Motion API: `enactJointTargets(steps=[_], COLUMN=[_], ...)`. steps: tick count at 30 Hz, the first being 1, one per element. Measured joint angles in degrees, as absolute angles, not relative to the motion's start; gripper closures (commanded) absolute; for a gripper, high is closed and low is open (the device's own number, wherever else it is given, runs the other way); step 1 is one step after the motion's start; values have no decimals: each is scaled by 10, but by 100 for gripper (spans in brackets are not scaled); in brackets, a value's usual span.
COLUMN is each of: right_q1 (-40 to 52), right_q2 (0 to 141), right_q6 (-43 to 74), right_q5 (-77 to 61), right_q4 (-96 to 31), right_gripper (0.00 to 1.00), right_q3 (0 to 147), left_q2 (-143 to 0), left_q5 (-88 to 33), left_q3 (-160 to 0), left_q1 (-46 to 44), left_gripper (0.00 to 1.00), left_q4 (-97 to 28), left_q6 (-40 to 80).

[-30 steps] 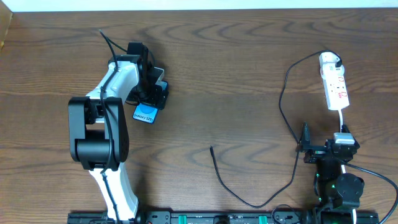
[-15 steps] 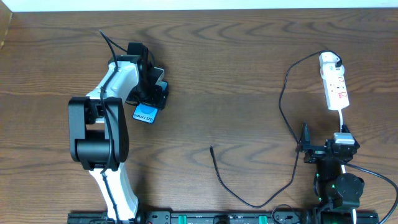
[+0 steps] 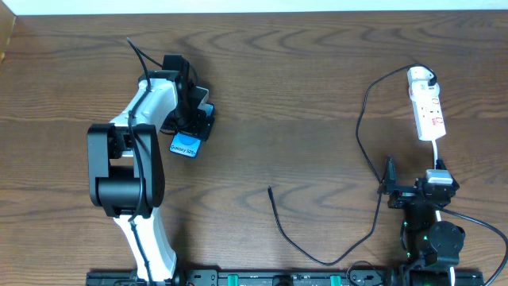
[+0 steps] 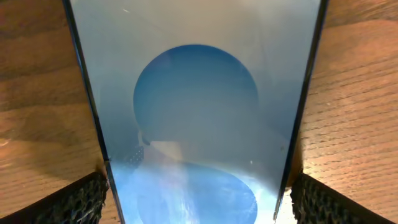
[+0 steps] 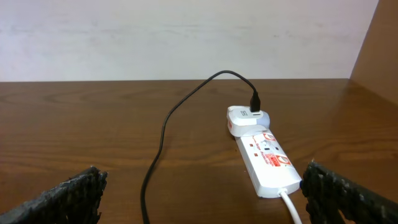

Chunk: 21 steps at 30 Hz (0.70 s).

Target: Plug charger to phone and switch on socket

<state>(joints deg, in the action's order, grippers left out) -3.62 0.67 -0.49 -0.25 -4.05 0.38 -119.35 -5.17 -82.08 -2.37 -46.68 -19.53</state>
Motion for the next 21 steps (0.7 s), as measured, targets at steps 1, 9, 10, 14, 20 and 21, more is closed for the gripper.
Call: enactJointTargets(steps=[1,9,10,14,20,21], right_q1=[-36,-36,-36,-36,-36,-36], right_q2=[7,7,7,7,7,7], right_q6=[-5,-5,-5,-5,-5,-5], right_q5=[-3,-3,-3,-3,-3,-3], right_q4=[-41,-40,-41,-41,-40,-40], right_gripper=[1,1,1,1,1,1], right_q3=[4,4,4,4,4,4], left_q2=[-1193,-1193,-1193,-1194,-1194,-1194], left_q5=[-51,-47,-47,-45,-45,-45], left_q3=[-821,-820,-820,-820,-820,-820], left_q1=[-23,-23,-23,-23,-23,-23], left_gripper=[5,5,5,5,5,5], left_q4=[-467,-465,-465,-465,-465,-465], left_q6=[-195,-195,-196,-195,-195,-195])
